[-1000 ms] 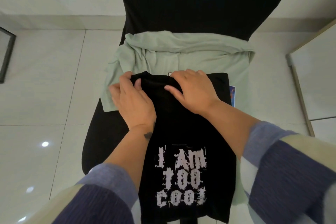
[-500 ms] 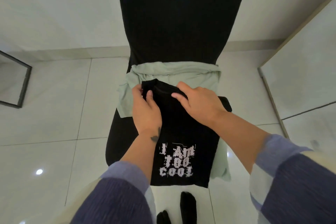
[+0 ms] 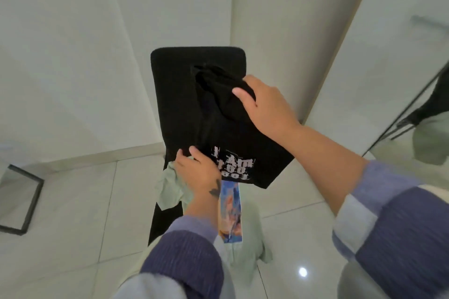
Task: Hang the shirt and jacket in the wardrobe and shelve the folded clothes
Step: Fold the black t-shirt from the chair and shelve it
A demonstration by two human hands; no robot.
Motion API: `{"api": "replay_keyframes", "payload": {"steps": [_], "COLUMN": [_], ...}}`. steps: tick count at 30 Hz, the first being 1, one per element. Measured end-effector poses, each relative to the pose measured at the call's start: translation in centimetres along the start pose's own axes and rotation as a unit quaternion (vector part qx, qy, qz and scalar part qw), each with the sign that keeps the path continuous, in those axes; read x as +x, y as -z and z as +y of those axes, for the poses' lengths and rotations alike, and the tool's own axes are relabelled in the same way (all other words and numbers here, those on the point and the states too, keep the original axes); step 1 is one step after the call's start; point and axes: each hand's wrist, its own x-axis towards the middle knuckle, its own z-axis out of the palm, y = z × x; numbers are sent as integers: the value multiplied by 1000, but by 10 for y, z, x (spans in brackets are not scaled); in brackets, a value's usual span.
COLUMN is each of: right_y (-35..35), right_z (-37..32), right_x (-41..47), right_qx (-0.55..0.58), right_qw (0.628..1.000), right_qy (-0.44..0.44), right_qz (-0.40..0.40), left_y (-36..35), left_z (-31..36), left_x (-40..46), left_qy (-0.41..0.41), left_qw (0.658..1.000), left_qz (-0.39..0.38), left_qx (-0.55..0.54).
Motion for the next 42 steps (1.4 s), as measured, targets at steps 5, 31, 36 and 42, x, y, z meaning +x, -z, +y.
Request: {"api": "replay_keyframes", "payload": {"steps": [5, 31, 36, 42], "right_y": [92, 459, 488, 481], "right_z": [-16, 165, 196, 262], "right_x": [6, -383, -463, -531], "right_qx": [11, -168, -187, -213], "right_qw": [996, 832, 765, 676], "right_qy": [-21, -374, -447, -521], "right_qz": [87, 374, 423, 474], "left_y": [-8, -150, -181, -239], "left_z": [36, 117, 108, 85], "left_x": [-57, -500, -579, -653], "left_qy": [107, -111, -165, -224], "left_qw": [992, 929, 891, 836], "left_qz": [-44, -353, -423, -499], "left_qx": [-50, -22, 1, 27]}}
